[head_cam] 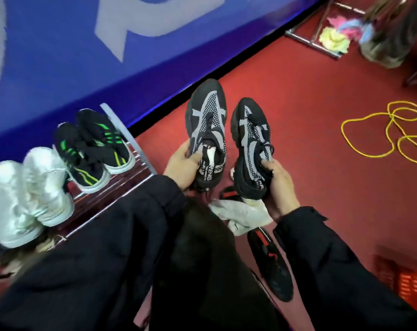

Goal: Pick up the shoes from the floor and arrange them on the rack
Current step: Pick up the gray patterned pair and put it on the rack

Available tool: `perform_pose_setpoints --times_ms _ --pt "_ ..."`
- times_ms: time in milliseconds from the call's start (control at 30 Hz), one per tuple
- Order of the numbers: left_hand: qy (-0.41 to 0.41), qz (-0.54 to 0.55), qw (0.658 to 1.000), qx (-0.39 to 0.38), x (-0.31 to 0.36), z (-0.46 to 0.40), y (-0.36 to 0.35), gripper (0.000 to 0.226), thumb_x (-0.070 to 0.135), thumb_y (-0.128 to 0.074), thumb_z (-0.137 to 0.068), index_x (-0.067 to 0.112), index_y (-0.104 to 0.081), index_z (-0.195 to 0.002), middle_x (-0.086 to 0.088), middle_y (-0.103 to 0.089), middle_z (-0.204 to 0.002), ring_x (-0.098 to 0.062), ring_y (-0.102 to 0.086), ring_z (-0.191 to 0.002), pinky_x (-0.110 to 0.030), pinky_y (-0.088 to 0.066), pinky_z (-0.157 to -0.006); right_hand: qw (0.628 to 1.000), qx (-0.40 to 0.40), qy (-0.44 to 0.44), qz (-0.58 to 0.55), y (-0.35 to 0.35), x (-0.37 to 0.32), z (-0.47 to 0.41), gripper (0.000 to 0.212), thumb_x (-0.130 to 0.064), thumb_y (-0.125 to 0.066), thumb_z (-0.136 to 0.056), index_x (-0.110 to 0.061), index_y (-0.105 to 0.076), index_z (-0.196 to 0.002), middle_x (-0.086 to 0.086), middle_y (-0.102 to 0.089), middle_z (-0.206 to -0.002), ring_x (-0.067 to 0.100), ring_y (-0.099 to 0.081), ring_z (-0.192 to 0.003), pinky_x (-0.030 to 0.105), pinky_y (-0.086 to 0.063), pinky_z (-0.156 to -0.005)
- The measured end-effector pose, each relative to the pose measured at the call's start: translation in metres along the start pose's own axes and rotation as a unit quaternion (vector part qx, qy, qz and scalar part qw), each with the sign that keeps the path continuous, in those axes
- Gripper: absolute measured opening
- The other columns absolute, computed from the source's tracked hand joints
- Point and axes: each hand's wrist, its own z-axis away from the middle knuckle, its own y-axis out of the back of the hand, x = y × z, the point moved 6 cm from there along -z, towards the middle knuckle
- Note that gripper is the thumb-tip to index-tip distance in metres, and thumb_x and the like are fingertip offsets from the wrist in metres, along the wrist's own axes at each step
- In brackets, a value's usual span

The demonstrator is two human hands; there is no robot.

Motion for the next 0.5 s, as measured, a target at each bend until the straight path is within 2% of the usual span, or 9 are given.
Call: perform_pose_setpoints --times_ms 100,167,233,300,333,367,433,467,500 --pt "-0.063 -0.084 0.991 0.081 0.007 0.031 0.067 0.038 0.038 -0.06 -0.087 0.018 -0.065 -0.119 -0.005 -0.072 -0.116 -0.024 -0.066 -0.112 -0.045 -0.049 -0.104 0.995 -0.046 -0.019 0.081 -0.052 -0.016 0.006 0.033 -0.021 -0.066 -0.09 -0.001 -0.071 -0.116 0.022 -0.076 -0.111 0.035 -0.073 -0.102 0.051 -0.057 -0.097" --pt "-0.064 -0.139 0.979 0.134 -0.001 0.057 0.106 0.039 0.039 -0.055 -0.089 0.011 -0.067 -0.115 -0.006 -0.073 -0.111 -0.023 -0.067 -0.107 -0.042 -0.049 -0.102 0.984 -0.079 -0.031 0.155 -0.088 -0.018 0.014 0.035 -0.029 -0.071 -0.085 -0.004 -0.076 -0.11 0.018 -0.078 -0.105 0.03 -0.076 -0.089 0.046 -0.062 -0.085" --pt "-0.013 -0.142 0.975 0.171 -0.019 0.081 0.14 0.045 0.043 -0.054 -0.084 0.008 -0.07 -0.108 -0.01 -0.074 -0.106 -0.026 -0.068 -0.104 -0.043 -0.05 -0.1 0.965 -0.118 -0.052 0.228 -0.121 -0.008 0.023 0.032 -0.036 -0.071 -0.086 -0.007 -0.077 -0.101 0.012 -0.079 -0.094 0.024 -0.074 -0.071 0.035 -0.061 -0.067" --pt "0.048 -0.108 0.975 0.191 -0.041 0.1 0.17 0.043 0.039 -0.059 -0.087 0.001 -0.072 -0.103 -0.016 -0.074 -0.104 -0.024 -0.069 -0.097 -0.039 -0.052 -0.098 0.942 -0.151 -0.073 0.291 -0.152 0.007 0.036 0.037 -0.04 -0.072 -0.084 -0.009 -0.077 -0.104 0.013 -0.078 -0.096 0.025 -0.073 -0.073 0.042 -0.06 -0.077" --pt "0.067 -0.088 0.974 0.197 -0.05 0.111 0.183 0.038 0.034 -0.061 -0.091 -0.001 -0.072 -0.1 -0.018 -0.074 -0.099 -0.019 -0.068 -0.088 -0.031 -0.054 -0.091 0.93 -0.169 -0.081 0.315 -0.165 0.017 0.04 0.041 -0.044 -0.074 -0.079 -0.01 -0.077 -0.102 0.013 -0.078 -0.095 0.026 -0.072 -0.074 0.046 -0.059 -0.082" --pt "0.084 -0.081 0.973 0.198 -0.06 0.121 0.195 0.031 0.028 -0.06 -0.093 -0.001 -0.072 -0.096 -0.017 -0.073 -0.092 -0.011 -0.067 -0.075 -0.021 -0.055 -0.078 0.919 -0.188 -0.092 0.335 -0.179 0.026 0.047 0.043 -0.047 -0.076 -0.073 -0.012 -0.077 -0.097 0.013 -0.078 -0.091 0.027 -0.073 -0.073 0.049 -0.059 -0.084" --pt "0.129 -0.078 0.972 0.182 -0.082 0.144 0.212 0.031 0.034 -0.065 -0.084 0.005 -0.071 -0.092 -0.014 -0.068 -0.083 -0.008 -0.061 -0.062 -0.011 -0.046 -0.051 0.888 -0.219 -0.107 0.391 -0.199 0.05 0.058 0.037 -0.047 -0.075 -0.075 -0.012 -0.076 -0.089 0.012 -0.078 -0.083 0.027 -0.072 -0.07 0.046 -0.061 -0.08" --pt "0.146 -0.073 0.97 0.179 -0.094 0.156 0.221 0.04 0.041 -0.067 -0.072 0.006 -0.072 -0.091 -0.014 -0.068 -0.087 -0.013 -0.062 -0.068 -0.012 -0.048 -0.052 0.872 -0.236 -0.116 0.412 -0.207 0.061 0.062 0.034 -0.044 -0.074 -0.078 -0.012 -0.075 -0.087 0.013 -0.078 -0.084 0.027 -0.072 -0.068 0.044 -0.061 -0.076" --pt "0.166 -0.051 0.967 0.185 -0.112 0.165 0.23 0.05 0.044 -0.069 -0.06 0.005 -0.074 -0.091 -0.014 -0.07 -0.091 -0.019 -0.065 -0.077 -0.017 -0.054 -0.064 0.86 -0.246 -0.125 0.428 -0.213 0.075 0.063 0.034 -0.044 -0.075 -0.075 -0.013 -0.075 -0.088 0.014 -0.077 -0.086 0.027 -0.071 -0.068 0.042 -0.06 -0.074"
